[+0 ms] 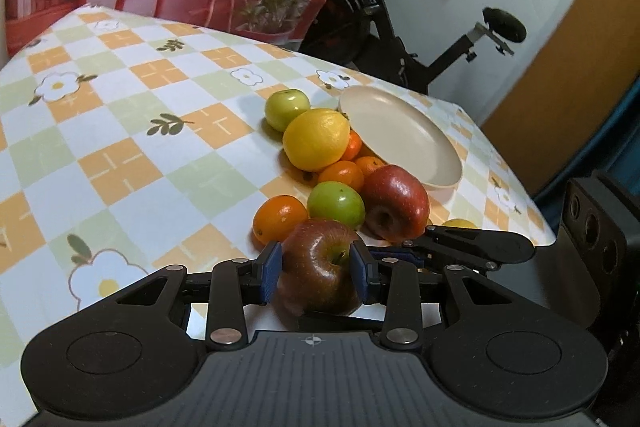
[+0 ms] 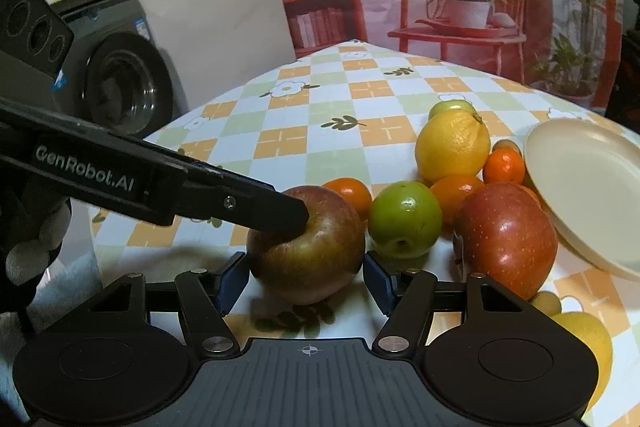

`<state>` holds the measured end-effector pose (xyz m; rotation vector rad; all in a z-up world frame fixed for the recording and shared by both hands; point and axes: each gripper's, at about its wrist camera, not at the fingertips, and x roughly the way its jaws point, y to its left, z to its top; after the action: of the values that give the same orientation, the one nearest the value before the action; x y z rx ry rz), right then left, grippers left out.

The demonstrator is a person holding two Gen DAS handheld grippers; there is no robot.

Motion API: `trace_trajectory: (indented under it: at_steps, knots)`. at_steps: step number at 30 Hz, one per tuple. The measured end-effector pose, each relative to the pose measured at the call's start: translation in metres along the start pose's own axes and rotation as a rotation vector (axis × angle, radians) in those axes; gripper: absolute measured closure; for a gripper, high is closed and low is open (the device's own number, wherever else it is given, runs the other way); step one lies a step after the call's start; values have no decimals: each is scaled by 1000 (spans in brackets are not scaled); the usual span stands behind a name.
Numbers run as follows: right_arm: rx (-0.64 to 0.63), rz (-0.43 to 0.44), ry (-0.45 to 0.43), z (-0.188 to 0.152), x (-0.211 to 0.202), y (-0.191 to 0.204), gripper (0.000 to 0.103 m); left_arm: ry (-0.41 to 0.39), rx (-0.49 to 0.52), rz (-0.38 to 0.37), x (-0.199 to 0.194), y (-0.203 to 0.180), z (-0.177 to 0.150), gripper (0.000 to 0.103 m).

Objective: Organize fruits
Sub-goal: 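Lift the red apple with the left tool and carry it over the beige plate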

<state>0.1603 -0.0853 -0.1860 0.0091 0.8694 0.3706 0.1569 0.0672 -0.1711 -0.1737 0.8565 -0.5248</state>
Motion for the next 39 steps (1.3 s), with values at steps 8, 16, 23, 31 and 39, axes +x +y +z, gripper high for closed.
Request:
trace_trajectory:
  at_steps: [8,16,23,31,39]
  knots:
    - [38,10,-18,-1,-3,-2,44,11,12,16,0,-4,5,64]
    - [81,-7,-157,18,-38,-7,44,-2,163,5,-20,-34,47,64]
    - [106,-54,-227,39,-69,-33,44,-9,297,-9,-12,-73,86,64]
    - [170,-113,-286,55,-91,-81,44,26,446,-26,20,-115,124,64]
    - [252,-156,-286,44,-92,-134,44,94,540,-46,69,-141,140,64]
